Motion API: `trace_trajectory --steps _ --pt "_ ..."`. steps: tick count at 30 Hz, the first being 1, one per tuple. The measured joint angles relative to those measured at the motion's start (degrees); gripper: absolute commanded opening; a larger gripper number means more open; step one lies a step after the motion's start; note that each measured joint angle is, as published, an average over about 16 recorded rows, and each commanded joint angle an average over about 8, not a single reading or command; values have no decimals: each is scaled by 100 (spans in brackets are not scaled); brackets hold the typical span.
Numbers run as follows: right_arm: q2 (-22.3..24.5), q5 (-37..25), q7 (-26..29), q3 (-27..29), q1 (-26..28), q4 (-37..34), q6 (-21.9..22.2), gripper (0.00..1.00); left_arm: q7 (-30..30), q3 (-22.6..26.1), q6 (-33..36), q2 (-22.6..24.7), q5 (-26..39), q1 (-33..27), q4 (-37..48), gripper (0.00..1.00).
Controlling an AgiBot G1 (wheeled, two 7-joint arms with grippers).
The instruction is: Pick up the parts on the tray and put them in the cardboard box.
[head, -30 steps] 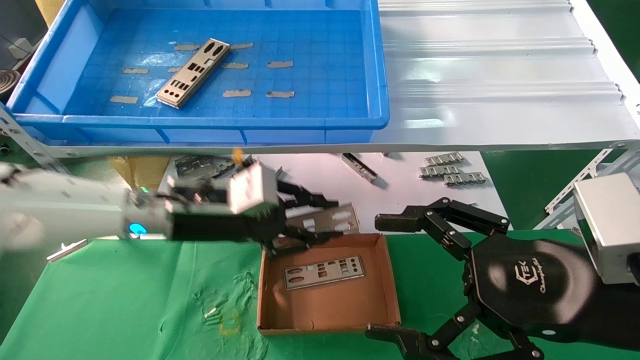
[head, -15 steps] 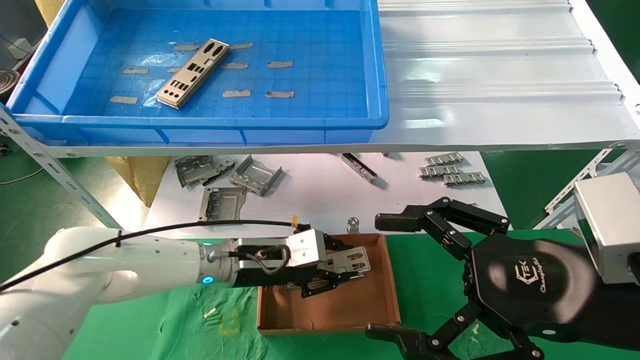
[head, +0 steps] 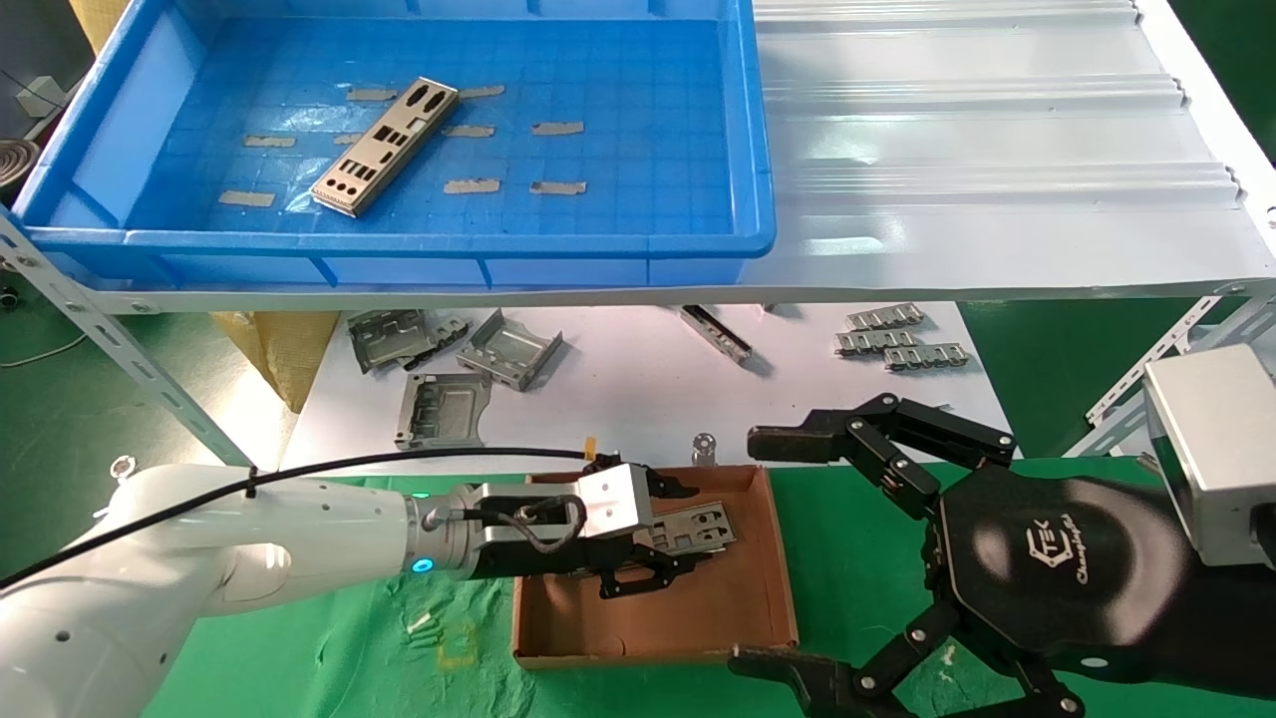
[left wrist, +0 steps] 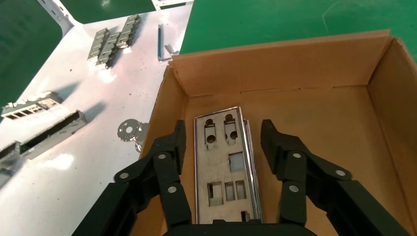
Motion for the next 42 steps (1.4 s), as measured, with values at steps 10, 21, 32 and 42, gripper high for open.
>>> trace_trajectory --steps 10,21,32,42 --pt "1 1 -1 -1 0 -1 1 100 -682 -173 982 -189 -602 -138 344 100" --pt "1 3 -2 -2 -1 -2 3 100 -1075 -342 1578 -342 -976 -123 477 100" --pt "1 4 -3 -3 1 -4 2 100 -1327 -465 1566 -684 -1141 65 -83 100" --pt "1 5 -4 -5 2 -5 1 100 -1858 -716 1641 -1312 -1515 402 -1060 100"
